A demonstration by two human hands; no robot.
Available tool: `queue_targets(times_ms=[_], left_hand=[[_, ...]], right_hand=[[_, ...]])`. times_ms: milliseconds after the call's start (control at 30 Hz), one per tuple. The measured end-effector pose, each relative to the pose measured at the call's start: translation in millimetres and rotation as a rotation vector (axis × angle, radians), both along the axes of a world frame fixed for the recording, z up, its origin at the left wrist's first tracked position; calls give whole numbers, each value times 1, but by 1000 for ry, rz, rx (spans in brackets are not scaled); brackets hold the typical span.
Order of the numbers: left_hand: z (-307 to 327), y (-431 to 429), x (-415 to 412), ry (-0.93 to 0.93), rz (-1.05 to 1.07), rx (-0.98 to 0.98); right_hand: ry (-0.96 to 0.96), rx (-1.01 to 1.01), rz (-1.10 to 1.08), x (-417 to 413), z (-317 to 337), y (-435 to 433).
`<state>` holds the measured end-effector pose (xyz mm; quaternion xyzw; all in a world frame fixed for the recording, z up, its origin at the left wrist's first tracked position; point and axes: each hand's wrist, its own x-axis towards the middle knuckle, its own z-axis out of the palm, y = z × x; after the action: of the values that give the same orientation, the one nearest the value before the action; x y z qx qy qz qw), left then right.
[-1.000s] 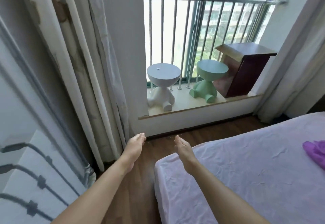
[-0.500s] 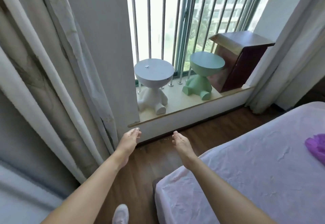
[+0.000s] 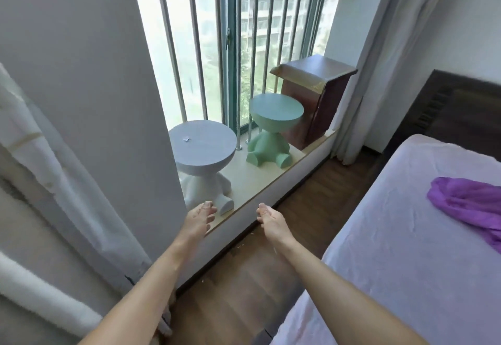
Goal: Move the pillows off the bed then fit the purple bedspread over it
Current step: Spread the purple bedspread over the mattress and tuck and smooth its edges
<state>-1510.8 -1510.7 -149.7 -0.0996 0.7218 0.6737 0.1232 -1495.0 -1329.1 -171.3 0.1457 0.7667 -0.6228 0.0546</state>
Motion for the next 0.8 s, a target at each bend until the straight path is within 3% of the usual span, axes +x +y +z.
queue_targets(times_ms=[300, 800], left_hand=[[-8, 41, -95, -14, -182, 21], [-12, 210, -249, 23, -620, 35]], right_hand=[[-9, 19, -204, -67, -4, 34], [-29, 9, -644, -152, 9, 165]])
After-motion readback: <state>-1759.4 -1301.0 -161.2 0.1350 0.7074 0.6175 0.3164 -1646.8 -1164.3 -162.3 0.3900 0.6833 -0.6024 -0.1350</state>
